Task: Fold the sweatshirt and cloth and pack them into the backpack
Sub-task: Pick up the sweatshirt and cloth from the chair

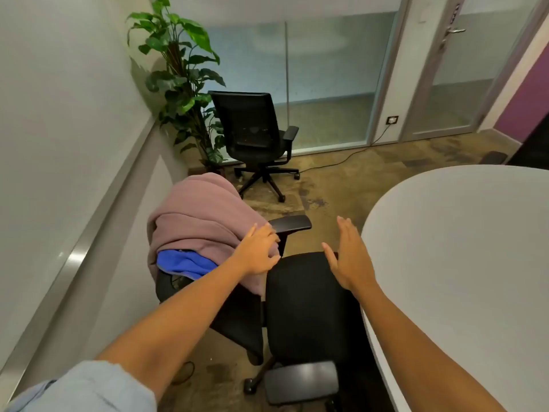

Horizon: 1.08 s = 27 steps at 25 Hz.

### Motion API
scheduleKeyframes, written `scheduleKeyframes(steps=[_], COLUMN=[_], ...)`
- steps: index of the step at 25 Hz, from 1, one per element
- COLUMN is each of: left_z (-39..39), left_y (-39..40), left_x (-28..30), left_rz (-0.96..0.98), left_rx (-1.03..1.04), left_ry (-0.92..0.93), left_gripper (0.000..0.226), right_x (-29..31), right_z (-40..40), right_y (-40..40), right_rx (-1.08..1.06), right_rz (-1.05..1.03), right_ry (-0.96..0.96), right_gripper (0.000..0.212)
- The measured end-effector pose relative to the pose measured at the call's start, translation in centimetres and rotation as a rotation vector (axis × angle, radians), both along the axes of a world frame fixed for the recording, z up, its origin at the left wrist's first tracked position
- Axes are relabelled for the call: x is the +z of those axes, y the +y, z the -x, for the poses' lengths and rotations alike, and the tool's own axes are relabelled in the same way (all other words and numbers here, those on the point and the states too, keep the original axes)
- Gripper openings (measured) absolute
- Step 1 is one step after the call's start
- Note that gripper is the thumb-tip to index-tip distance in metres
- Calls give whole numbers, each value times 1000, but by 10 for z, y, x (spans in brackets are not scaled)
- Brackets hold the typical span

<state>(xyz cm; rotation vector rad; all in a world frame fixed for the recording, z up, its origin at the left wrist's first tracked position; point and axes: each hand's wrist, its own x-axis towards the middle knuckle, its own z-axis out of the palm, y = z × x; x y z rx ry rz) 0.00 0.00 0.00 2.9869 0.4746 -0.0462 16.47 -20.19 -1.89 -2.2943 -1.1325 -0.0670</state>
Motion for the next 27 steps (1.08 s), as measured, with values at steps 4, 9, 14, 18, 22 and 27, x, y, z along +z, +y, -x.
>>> scheduleKeyframes(steps=[4,9,14,18,22,27], left_z=[21,54,72,76,75,65], left_y=[61,151,190,201,199,189], left_x=[16,48,77,84,85,78], left_rz=[-70,-58,132,133,-25,-278], left_rx=[-11,190,203,292,225,106], left_ry=[100,75,205,219,275,255], left_gripper=[34,59,102,113,113,84], right_x=[-1,-8,11,23,32,29], right_z=[24,51,96,130,150,154], right_y=[61,125,168,187,191,191], right_rx=[167,402,663,814,863,878], right_rz=[-1,105,-7,-44,-31,61], right_ry=[128,152,143,182,229,128], right_gripper=[69,62,35,25,39,52])
